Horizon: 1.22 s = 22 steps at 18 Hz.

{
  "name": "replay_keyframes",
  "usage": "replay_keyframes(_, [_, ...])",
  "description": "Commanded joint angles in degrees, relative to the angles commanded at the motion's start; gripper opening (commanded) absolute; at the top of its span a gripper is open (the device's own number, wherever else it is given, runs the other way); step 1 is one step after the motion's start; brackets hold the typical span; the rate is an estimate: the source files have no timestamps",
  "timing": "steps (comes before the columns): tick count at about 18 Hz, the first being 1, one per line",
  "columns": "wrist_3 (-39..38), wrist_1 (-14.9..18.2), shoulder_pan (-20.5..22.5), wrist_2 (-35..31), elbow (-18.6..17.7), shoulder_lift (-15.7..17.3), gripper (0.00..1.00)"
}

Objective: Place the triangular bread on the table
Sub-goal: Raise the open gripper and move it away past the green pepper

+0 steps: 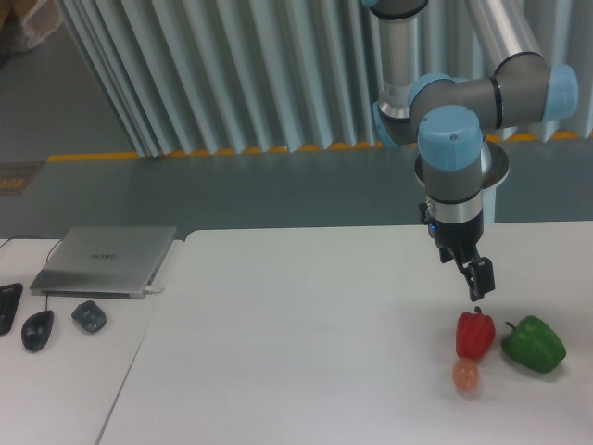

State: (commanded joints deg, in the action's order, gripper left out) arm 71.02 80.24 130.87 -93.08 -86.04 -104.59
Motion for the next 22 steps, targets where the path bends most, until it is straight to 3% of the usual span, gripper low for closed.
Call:
replay_keyframes(5, [-0.2, -0.3, -0.1, 0.2, -0.3, 0.0, 1.00])
replay_keyframes(11, [-3.1, -4.7, 1.1, -0.4, -2.6, 0.2, 1.00])
replay_keyframes(15, [-4.3, -11.1, 3.9, 0.1, -3.4, -0.2, 1.00])
replay_keyframes(22, [-5.4, -14.2, 8.7, -0.4, -3.5, -0.4, 1.00])
